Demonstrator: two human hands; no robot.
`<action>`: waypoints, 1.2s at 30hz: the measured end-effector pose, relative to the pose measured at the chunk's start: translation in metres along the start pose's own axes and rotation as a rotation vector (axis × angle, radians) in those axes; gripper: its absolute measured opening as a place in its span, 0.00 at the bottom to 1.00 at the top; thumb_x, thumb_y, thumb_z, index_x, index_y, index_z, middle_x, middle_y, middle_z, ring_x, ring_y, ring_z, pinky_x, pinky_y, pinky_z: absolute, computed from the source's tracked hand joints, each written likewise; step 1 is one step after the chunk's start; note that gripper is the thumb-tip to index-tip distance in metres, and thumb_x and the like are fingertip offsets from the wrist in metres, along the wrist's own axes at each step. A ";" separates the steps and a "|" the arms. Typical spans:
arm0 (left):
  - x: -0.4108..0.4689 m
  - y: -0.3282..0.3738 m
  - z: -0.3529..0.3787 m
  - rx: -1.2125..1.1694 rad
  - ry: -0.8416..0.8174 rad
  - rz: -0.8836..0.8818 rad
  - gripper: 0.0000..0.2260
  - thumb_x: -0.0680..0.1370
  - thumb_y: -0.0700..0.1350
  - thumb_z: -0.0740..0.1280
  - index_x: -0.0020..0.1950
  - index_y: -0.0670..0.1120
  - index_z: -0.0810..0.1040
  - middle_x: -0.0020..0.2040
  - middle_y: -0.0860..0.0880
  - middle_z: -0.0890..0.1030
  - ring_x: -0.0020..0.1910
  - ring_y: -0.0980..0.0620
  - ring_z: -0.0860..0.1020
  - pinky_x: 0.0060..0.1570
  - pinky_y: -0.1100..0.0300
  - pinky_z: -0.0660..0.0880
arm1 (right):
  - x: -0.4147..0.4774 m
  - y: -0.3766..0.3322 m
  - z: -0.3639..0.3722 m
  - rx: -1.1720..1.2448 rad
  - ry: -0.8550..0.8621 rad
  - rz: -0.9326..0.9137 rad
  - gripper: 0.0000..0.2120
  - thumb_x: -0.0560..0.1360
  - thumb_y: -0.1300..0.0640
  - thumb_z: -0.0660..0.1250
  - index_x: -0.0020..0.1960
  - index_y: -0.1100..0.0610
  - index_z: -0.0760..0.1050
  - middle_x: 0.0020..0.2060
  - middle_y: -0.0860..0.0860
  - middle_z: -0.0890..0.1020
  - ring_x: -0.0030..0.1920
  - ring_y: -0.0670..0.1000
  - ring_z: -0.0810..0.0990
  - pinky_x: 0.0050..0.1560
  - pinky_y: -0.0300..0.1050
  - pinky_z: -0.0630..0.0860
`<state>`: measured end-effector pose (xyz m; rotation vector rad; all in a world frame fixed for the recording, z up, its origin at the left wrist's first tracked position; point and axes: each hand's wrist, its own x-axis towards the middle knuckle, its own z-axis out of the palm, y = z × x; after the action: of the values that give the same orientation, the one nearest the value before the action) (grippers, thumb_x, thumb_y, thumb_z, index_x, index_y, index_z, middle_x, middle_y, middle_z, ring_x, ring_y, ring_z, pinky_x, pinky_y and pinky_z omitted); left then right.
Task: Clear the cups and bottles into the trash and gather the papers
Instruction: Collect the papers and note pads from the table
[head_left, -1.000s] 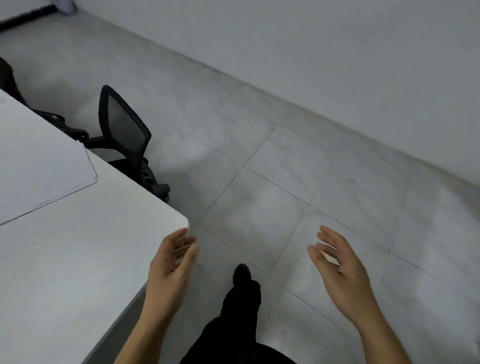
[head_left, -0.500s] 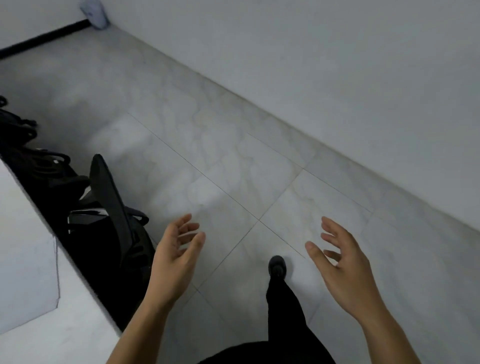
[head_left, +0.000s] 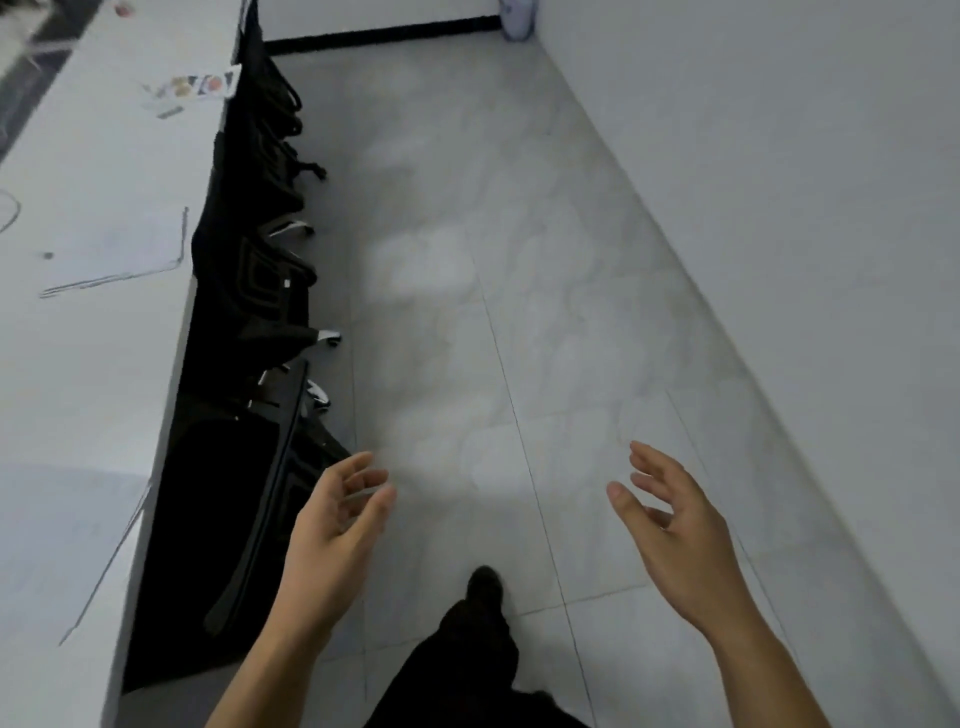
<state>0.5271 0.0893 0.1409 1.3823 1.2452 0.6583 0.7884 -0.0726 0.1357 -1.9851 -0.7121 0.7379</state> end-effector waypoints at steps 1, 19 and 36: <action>0.017 0.000 0.009 -0.015 0.036 -0.016 0.15 0.79 0.43 0.68 0.65 0.54 0.74 0.56 0.52 0.81 0.54 0.55 0.81 0.53 0.56 0.78 | 0.030 -0.003 0.002 -0.008 -0.040 -0.007 0.23 0.77 0.47 0.68 0.70 0.41 0.69 0.66 0.37 0.74 0.63 0.37 0.74 0.55 0.31 0.70; 0.490 0.155 0.097 -0.051 0.204 -0.009 0.15 0.79 0.40 0.68 0.65 0.48 0.75 0.54 0.49 0.82 0.51 0.50 0.81 0.49 0.54 0.77 | 0.541 -0.167 0.047 0.000 -0.135 -0.154 0.22 0.77 0.48 0.67 0.71 0.45 0.70 0.65 0.37 0.75 0.62 0.33 0.74 0.50 0.23 0.71; 0.904 0.280 0.081 -0.153 0.565 -0.072 0.14 0.79 0.40 0.68 0.64 0.50 0.76 0.55 0.50 0.82 0.53 0.54 0.82 0.52 0.54 0.78 | 1.021 -0.388 0.211 -0.026 -0.532 -0.266 0.21 0.77 0.49 0.68 0.70 0.43 0.70 0.63 0.35 0.76 0.62 0.34 0.75 0.55 0.31 0.72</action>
<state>0.9491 0.9395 0.1535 1.0484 1.6352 1.1178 1.2325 0.9476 0.1530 -1.6753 -1.2746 1.1071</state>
